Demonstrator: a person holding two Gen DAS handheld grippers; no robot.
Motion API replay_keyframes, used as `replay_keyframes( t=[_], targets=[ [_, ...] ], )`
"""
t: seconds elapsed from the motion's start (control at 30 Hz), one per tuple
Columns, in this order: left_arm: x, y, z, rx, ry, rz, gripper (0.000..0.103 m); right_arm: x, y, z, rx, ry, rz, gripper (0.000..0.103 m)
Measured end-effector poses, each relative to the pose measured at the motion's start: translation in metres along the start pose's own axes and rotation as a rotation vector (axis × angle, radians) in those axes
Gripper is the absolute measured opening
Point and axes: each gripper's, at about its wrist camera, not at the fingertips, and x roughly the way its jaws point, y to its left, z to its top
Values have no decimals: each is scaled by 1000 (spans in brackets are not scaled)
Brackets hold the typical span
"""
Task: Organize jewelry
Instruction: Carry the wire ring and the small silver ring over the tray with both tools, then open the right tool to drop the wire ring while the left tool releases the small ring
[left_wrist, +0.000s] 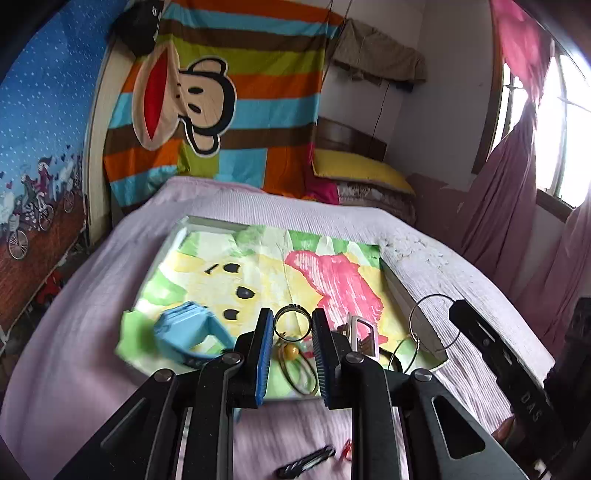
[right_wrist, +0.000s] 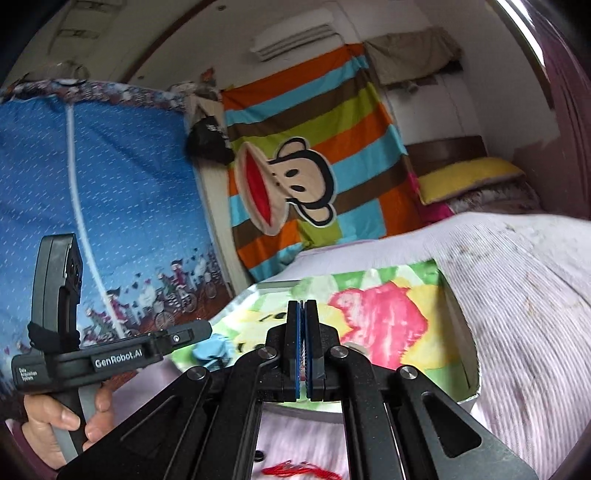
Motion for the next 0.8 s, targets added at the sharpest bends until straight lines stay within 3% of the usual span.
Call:
replay_keyframes(
  t=[0.23, 0.53, 0.8],
  targets=[
    [37, -9, -8, 25, 91, 16, 20, 23, -18, -9, 39, 5, -44, 2],
    [58, -18, -18, 91, 137, 50, 20, 49, -32, -29, 76, 116, -92, 2],
    [58, -18, -16, 96, 148, 63, 20, 56, -45, -35, 117, 161, -115, 3]
  ],
)
